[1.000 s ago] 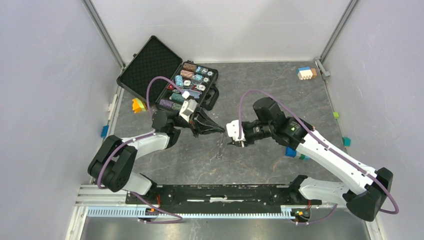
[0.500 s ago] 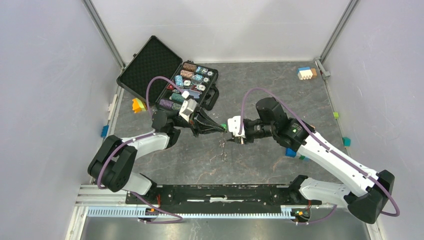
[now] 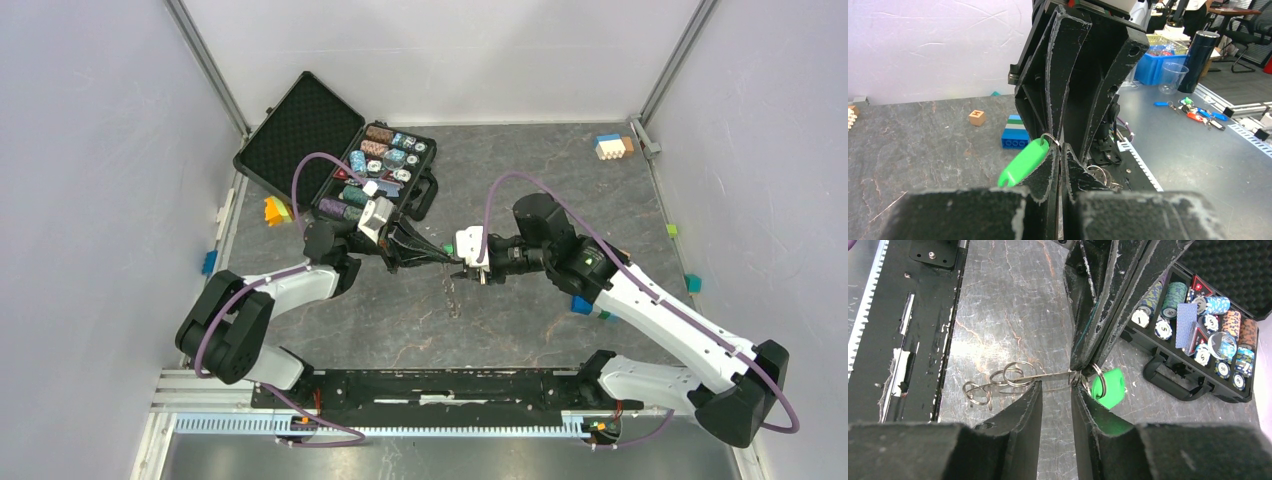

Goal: Put the keys on the keyring

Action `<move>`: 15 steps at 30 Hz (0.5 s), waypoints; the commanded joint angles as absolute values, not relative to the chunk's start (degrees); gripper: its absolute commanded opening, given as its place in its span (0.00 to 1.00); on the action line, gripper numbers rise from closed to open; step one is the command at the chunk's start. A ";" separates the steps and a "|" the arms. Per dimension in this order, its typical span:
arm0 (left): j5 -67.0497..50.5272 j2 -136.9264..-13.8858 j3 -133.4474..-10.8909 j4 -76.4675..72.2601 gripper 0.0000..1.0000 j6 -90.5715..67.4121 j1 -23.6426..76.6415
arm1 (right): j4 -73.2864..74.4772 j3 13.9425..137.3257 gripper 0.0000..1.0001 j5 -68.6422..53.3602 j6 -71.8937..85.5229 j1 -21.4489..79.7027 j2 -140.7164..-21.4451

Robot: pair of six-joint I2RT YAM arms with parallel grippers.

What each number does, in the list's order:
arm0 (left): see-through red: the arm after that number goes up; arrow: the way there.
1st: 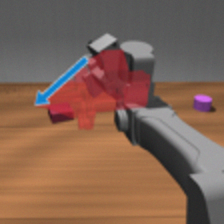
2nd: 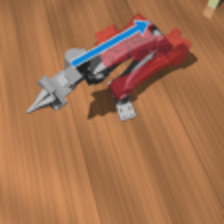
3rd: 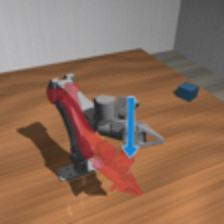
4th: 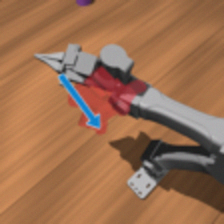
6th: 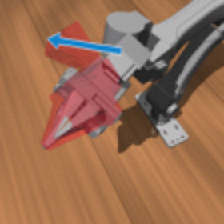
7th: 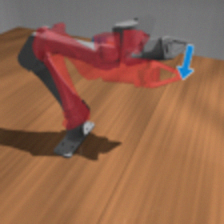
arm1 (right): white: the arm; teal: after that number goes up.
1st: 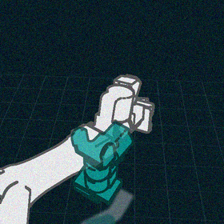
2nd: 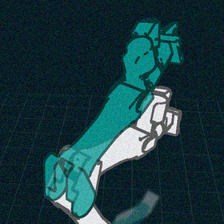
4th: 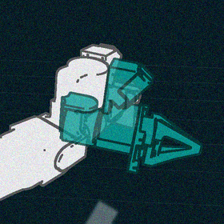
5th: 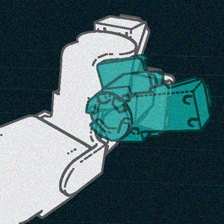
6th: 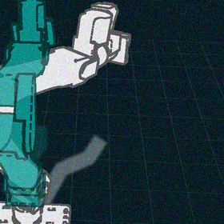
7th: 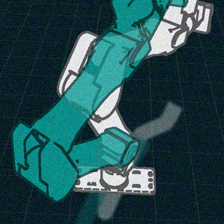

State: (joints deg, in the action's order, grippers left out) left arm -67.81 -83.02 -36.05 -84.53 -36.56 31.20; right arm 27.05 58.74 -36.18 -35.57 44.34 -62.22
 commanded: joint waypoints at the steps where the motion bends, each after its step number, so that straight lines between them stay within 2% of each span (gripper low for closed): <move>1: -67.60 -82.90 -37.06 -88.24 0.02 -37.51 31.20 | 22.86 60.57 0.33 -36.74 -33.99 43.95 -61.72; 15: -68.20 -83.32 -36.32 -88.22 0.02 -36.98 31.47 | 22.58 62.54 0.29 -36.30 -32.14 43.49 -61.44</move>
State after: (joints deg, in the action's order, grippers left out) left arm -67.83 -83.11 -36.05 -84.58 -36.56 31.20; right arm 26.63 59.05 -36.14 -33.56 43.90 -62.22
